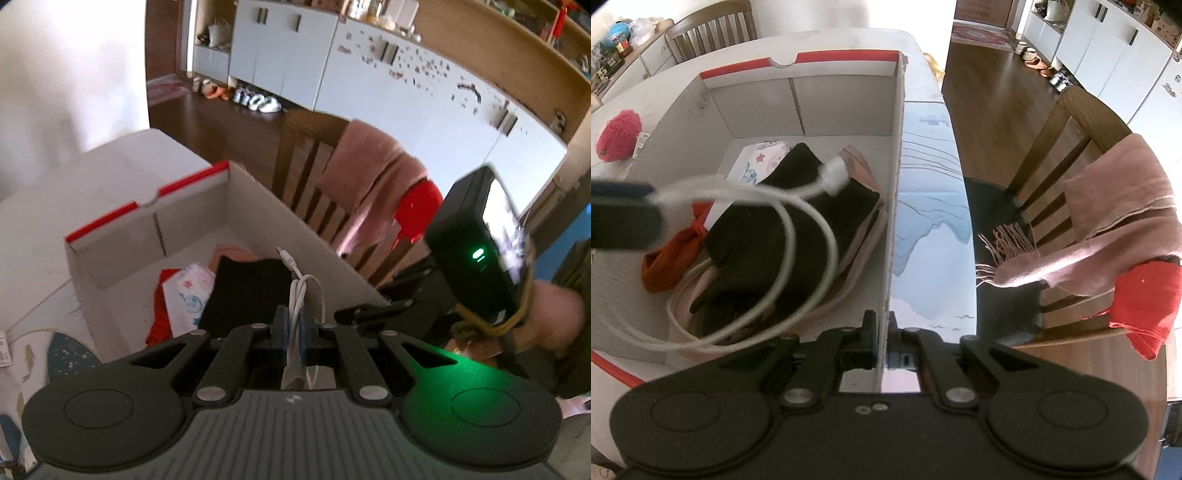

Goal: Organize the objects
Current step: 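Lift the white cable with the left gripper and carry it into the box, then open the left gripper to drop the white cable onto the glove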

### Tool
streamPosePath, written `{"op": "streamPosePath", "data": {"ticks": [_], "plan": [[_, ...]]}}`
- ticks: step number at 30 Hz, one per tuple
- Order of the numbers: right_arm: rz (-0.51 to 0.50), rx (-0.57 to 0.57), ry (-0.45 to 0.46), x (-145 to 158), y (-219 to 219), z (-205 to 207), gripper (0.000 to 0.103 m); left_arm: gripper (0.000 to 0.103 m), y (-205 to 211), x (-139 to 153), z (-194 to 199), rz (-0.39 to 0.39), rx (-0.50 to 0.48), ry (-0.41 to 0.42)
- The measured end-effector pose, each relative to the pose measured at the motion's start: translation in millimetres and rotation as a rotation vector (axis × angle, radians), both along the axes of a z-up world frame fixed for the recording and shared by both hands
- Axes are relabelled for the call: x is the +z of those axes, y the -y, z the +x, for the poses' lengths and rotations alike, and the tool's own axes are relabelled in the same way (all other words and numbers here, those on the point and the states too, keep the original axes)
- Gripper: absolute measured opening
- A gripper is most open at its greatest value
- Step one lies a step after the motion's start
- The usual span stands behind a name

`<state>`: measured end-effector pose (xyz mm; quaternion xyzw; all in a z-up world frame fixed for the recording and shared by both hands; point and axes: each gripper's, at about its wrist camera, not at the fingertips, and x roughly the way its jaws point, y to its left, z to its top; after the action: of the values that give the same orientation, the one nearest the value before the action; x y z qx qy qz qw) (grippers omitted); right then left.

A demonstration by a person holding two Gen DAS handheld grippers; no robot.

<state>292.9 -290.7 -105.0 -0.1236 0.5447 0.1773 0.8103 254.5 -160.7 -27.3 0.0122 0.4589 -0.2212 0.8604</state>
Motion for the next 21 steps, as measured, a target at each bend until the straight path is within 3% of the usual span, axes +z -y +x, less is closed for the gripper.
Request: {"op": "streamPosePath", "data": {"ticks": [13, 21], "plan": [[-0.004, 0.007, -0.001, 0, -1, 0, 0.002, 0.005, -4, -45, 13, 0.064, -0.001, -0.100], [-0.006, 0.005, 0.000, 0, -2, 0, 0.002, 0.005, 0, -58, 12, 0.146, -0.012, -0.091]]}}
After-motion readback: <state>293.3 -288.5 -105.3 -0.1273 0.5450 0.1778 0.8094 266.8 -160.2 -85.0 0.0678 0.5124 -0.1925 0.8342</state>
